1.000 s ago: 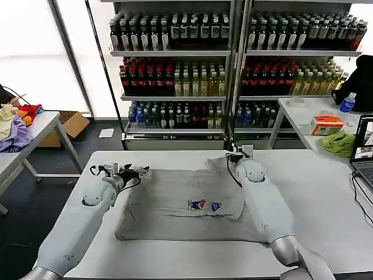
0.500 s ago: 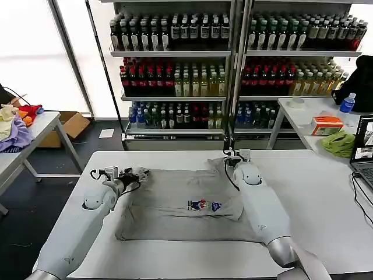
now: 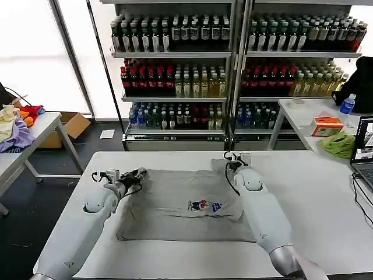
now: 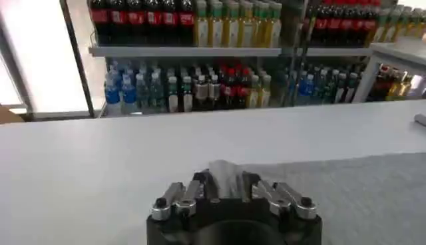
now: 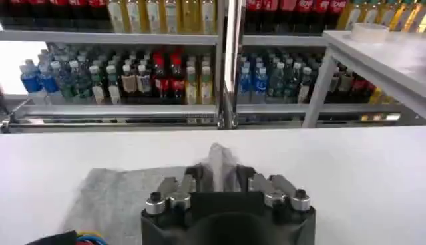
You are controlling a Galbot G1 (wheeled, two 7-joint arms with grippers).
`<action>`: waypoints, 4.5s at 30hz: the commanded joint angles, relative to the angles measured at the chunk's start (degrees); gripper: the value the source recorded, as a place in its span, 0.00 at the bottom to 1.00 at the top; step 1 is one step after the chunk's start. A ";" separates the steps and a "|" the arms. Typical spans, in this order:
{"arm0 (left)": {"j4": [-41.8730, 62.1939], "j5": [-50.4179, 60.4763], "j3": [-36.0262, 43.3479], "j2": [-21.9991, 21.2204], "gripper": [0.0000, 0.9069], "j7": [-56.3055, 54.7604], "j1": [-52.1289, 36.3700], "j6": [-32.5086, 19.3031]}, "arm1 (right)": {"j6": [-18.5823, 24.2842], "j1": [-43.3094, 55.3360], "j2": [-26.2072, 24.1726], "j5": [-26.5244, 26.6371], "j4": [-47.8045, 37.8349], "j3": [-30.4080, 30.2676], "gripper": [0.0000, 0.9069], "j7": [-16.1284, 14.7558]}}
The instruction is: Fold and organize the clothes.
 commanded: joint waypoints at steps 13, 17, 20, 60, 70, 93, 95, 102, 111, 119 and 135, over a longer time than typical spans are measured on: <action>-1.20 0.26 -0.90 -0.91 0.00 1.24 0.66 -3.46 | 1.77 -5.81 -0.33 2.73 10.12 2.26 0.00 1.45; -4.26 -1.45 -1.28 -0.07 0.00 0.58 1.01 -3.66 | 3.28 -6.31 -1.23 2.80 12.75 2.85 0.00 1.54; -7.44 -1.27 -1.87 0.67 0.00 0.03 1.56 -3.95 | 3.76 -6.93 -2.12 2.91 16.21 2.95 0.00 1.58; -32.96 2.67 -18.71 5.63 0.00 2.64 33.64 -4.69 | 1.86 -54.37 -8.29 4.21 65.21 12.18 0.00 8.91; -30.82 5.00 -18.55 4.77 0.00 4.16 35.35 -5.14 | 4.59 -59.69 -7.17 0.40 64.24 11.29 0.00 9.22; -35.83 8.12 -20.84 3.45 1.00 3.71 36.86 -6.55 | 8.92 -59.20 -6.06 -4.05 58.66 10.78 1.00 8.29; -37.33 7.88 -21.67 3.64 1.00 3.29 37.11 -6.44 | 8.98 -59.78 -6.15 -3.83 61.62 11.54 1.00 8.28; -39.90 6.89 -25.15 2.24 1.00 0.37 38.76 -4.86 | 6.70 -59.63 -7.70 -1.16 74.24 16.48 1.00 8.98; -38.46 2.94 -25.99 -3.80 1.00 -1.21 41.05 -3.10 | 5.10 -58.47 -8.57 -0.26 78.37 16.80 1.00 8.96; -37.57 2.75 -24.45 -6.34 1.00 -1.59 41.06 -1.73 | 5.37 -59.33 -9.00 -0.27 78.38 17.00 1.00 8.86; -35.31 3.75 -23.95 -7.02 0.00 -1.00 41.31 -2.83 | 5.29 -58.96 -9.35 0.12 78.23 17.41 1.00 8.92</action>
